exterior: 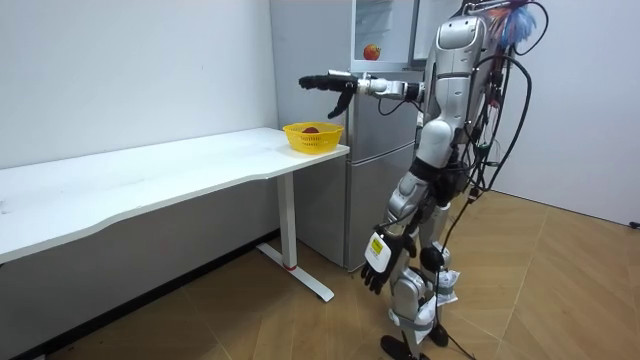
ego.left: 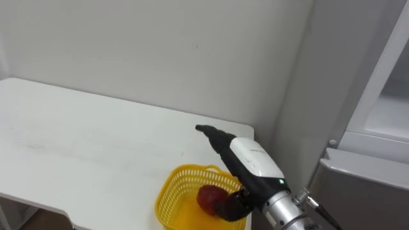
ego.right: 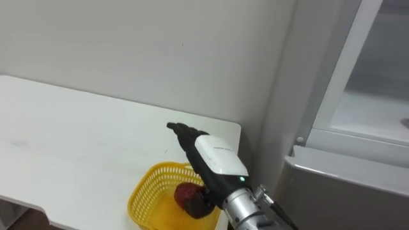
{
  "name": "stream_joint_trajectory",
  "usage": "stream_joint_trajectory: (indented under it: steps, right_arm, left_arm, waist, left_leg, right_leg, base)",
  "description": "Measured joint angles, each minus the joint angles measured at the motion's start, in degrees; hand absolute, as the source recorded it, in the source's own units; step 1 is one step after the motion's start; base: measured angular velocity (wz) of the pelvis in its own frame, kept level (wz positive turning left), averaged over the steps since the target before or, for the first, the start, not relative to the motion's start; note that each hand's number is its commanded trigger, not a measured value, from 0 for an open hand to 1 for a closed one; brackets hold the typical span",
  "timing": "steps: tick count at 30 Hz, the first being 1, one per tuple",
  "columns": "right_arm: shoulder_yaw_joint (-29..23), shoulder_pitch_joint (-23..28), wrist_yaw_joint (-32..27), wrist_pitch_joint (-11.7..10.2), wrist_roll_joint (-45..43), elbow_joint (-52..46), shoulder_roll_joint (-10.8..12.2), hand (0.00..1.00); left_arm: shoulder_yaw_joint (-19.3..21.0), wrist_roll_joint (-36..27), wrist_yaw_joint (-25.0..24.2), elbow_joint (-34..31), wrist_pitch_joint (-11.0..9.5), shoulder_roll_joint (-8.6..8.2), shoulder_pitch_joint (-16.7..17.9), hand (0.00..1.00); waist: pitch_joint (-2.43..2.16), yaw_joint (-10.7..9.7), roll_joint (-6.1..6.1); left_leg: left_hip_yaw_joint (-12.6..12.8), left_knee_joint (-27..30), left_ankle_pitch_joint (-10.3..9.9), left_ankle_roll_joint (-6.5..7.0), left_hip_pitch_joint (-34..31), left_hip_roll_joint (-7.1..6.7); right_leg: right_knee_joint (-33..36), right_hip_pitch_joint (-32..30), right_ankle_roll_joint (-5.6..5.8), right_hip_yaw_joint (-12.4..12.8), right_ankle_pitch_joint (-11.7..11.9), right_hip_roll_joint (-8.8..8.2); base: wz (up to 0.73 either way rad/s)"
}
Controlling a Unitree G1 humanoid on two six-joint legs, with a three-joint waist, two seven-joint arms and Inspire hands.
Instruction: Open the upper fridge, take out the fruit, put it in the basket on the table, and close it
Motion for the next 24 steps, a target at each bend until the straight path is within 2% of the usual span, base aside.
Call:
stream_joint_trajectory:
  steps: [6,9,11,14,18,22,24]
  right_arm:
    - [-0.29,0.04,-0.73,-0.10,3.69,-3.52,-0.03,0.00]
    - [-1.08,0.15,-1.97,-0.71,4.95,-6.09,0.22,0.00]
    - [-2.47,0.74,-3.45,-1.57,5.69,-8.68,1.07,0.00]
    - [-2.83,1.18,-4.93,-2.08,7.08,-11.15,1.03,0.00]
    - [-3.05,3.72,-8.06,-3.91,10.50,-16.02,1.06,0.00]
    - [-4.18,6.86,-10.14,-6.55,9.64,-20.26,1.06,0.00]
    - [-5.22,7.52,-11.14,-7.21,8.54,-21.32,1.04,0.00]
  left_arm:
    - [0.04,-0.30,1.25,0.23,-0.05,-0.32,0.08,0.00]
    - [0.05,0.04,1.48,0.24,-0.13,-0.36,0.16,0.00]
    - [-0.04,-0.01,1.53,0.25,-0.12,-0.39,0.24,0.00]
    - [-0.04,-0.13,1.58,0.31,-0.13,-0.41,0.32,0.00]
    - [-0.16,-0.61,3.34,1.13,-0.55,-0.48,0.58,0.00]
    - [-0.07,-0.42,3.79,1.36,-1.77,-0.54,0.99,0.00]
    - [-0.04,-0.34,3.79,1.91,-2.29,-0.47,1.07,0.00]
  waist:
    - [-0.11,-1.81,0.77]
    - [-0.63,-2.93,1.21]
    - [-0.74,-3.44,1.40]
    - [-0.69,-3.56,1.56]
    - [-0.65,-4.79,1.82]
    - [-0.66,-5.96,2.63]
    - [-0.83,-6.64,3.01]
  left_leg:
    - [0.18,-0.22,0.03,0.03,0.19,0.01]
    - [0.24,-0.16,0.06,0.06,0.40,0.00]
    - [0.77,-0.35,0.07,0.05,0.71,0.06]
    - [1.63,-0.53,0.06,0.05,1.03,0.17]
    - [2.31,-1.09,0.06,0.06,2.01,0.22]
    - [2.83,-1.25,0.04,0.08,2.27,0.23]
    - [2.95,-1.38,0.04,0.09,2.45,0.24]
  right_leg:
    - [0.02,-0.08,0.05,0.17,0.00,-0.01]
    - [0.04,-0.07,0.07,0.53,-0.01,0.03]
    - [0.05,-0.02,0.10,1.06,-0.03,0.10]
    - [0.05,-0.02,0.10,1.88,-0.03,0.20]
    - [0.08,0.43,0.16,3.25,0.00,0.32]
    - [0.11,0.58,0.26,3.71,0.07,0.31]
    - [0.15,0.59,0.26,3.97,0.08,0.35]
  base:
    - [-0.01]
    - [-0.01]
    - [-0.09]
    - [-0.15]
    - [-0.09]
    - [-0.05]
    - [-0.06]
